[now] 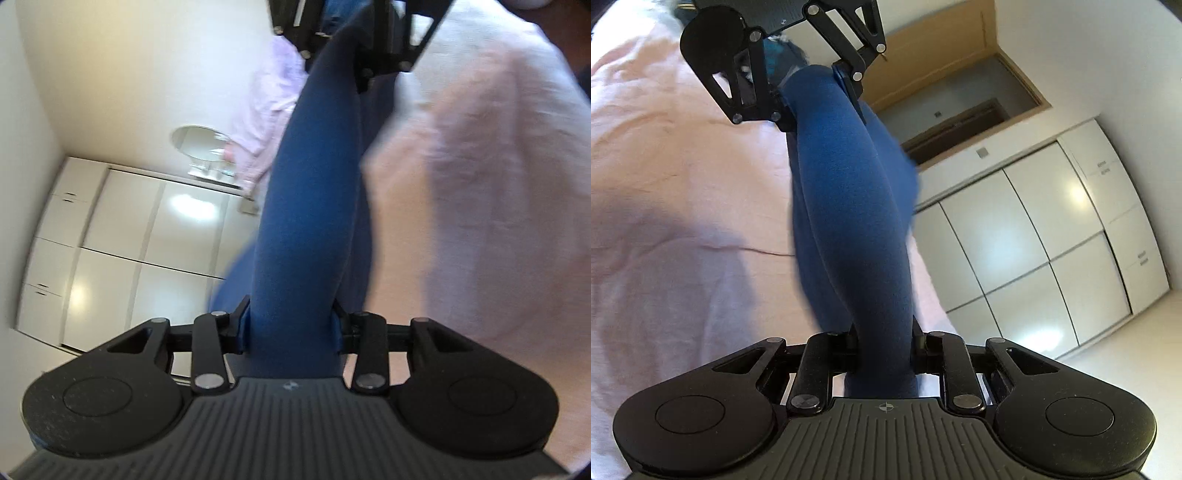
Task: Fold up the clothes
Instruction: 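Grasp the folded shirt edge with both grippers and lift it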
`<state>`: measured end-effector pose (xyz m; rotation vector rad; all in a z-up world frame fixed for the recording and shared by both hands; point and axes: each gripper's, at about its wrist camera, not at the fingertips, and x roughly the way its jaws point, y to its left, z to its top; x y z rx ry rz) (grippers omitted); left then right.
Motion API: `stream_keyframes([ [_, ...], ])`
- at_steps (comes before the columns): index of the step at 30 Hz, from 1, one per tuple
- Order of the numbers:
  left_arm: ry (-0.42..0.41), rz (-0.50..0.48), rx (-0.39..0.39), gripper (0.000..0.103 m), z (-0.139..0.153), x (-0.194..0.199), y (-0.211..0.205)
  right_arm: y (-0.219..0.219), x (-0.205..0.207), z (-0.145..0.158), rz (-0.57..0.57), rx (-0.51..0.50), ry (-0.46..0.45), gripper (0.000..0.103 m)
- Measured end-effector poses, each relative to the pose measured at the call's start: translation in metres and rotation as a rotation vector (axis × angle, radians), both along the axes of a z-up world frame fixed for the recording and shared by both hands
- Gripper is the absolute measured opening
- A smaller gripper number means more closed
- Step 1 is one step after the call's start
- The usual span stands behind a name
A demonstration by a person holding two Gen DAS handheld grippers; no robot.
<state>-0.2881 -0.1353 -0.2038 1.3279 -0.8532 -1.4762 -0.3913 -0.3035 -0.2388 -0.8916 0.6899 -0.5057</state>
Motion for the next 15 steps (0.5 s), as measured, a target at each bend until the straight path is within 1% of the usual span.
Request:
stream_keyframes([
  [1,0.01,0.007,0.044,0.038,-0.019,-0.001,0.013,0.009,-0.002,-0.009,0.01,0.007,0.011,0.02],
  [2,0.022,0.015,0.089,0.039,-0.038,-0.003,0.026,0.019,-0.005,-0.026,0.024,0.028,0.033,0.02],
  [4,0.051,0.032,0.224,0.041,-0.083,-0.006,0.048,0.039,-0.011,-0.064,0.036,0.118,0.094,0.02],
  [6,0.013,0.024,0.216,0.043,-0.118,-0.01,0.069,0.055,-0.014,-0.103,0.04,0.206,0.174,0.022],
  [7,-0.009,0.018,0.205,0.043,-0.135,-0.013,0.08,0.062,-0.017,-0.114,0.038,0.206,0.189,0.024],
  [9,-0.012,0.014,0.185,0.044,-0.139,-0.012,0.09,0.076,-0.023,-0.127,0.028,0.155,0.189,0.03],
  [10,0.027,0.021,0.196,0.045,-0.133,-0.009,0.091,0.079,-0.026,-0.127,0.02,0.16,0.183,0.031],
  [11,0.074,0.029,0.211,0.047,-0.126,-0.006,0.092,0.078,-0.03,-0.121,0.009,0.193,0.172,0.033],
  [12,0.098,0.032,0.224,0.049,-0.122,-0.003,0.092,0.075,-0.033,-0.115,-0.003,0.236,0.16,0.034],
  [15,0.113,0.04,0.246,0.05,-0.114,0.001,0.093,0.062,-0.042,-0.103,-0.043,0.328,0.156,0.035],
])
